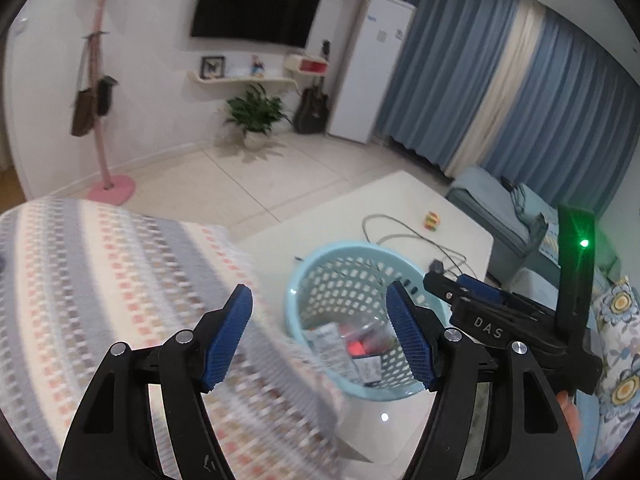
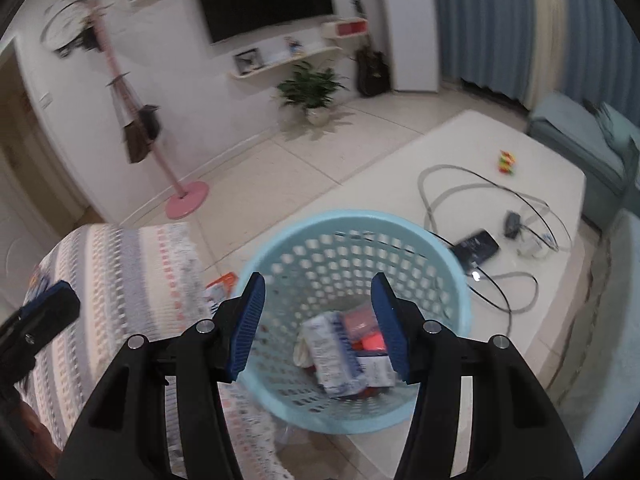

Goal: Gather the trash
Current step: 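Grasp the white heart-print bag with the left tool while the right tool grasps the snack box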

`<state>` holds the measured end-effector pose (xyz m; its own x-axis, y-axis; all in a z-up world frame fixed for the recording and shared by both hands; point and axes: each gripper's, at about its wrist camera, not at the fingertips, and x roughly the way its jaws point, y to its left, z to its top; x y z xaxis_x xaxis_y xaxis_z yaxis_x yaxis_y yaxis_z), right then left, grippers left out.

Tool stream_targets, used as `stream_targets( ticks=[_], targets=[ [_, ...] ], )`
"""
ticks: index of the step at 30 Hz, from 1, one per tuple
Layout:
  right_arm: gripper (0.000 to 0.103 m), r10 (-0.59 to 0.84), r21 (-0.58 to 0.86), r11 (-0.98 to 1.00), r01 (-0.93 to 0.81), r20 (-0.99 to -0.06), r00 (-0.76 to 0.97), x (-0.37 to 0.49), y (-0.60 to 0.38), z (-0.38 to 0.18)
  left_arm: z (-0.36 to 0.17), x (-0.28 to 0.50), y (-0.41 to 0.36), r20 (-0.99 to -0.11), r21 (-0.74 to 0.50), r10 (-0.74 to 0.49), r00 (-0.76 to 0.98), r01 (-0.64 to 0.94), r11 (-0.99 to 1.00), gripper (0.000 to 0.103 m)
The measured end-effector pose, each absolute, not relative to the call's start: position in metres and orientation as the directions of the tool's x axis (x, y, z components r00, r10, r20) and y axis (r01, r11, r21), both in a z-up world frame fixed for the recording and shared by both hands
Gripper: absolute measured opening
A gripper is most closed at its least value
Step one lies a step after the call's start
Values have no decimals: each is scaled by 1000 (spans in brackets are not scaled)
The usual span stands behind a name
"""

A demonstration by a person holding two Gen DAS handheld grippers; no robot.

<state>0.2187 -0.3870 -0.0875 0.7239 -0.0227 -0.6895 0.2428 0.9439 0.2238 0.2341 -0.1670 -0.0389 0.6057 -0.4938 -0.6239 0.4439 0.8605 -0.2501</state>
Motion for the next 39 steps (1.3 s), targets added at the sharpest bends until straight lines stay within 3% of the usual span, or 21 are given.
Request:
stream_targets(
  ticks=[10, 14, 17, 19, 21, 29, 39],
  targets=[
    [62, 159, 151, 985, -82, -611, 776, 230, -255, -39, 11, 189, -22, -538, -252, -307, 785, 198, 947, 73],
    [64, 242, 106, 969, -223, -587, 772, 235, -190, -20, 16, 175, 45, -558, -224, -142, 818, 17, 974, 74],
    [73, 310, 79, 943, -323, -563, 766, 238, -146, -10, 13, 168, 91, -580, -215, -36, 814, -110, 970, 77],
    [79, 409, 99, 899, -426, -534, 739, 240, -113, -6, 7, 163, 122, -597, -218, 29, 801, -197, 956, 78],
    [79, 498, 114, 846, -521, -521, 694, 249, -82, -8, -3, 159, 149, -615, -219, 81, 785, -268, 938, 78],
    [86, 526, 25, 768, -640, -594, 609, 290, 17, -39, -58, 161, 213, -705, -249, 125, 698, -409, 878, 78],
    [86, 470, 63, 774, -630, -725, 504, 371, 69, -81, -91, 175, 217, -744, -198, 135, 654, -409, 891, 79]
  ],
)
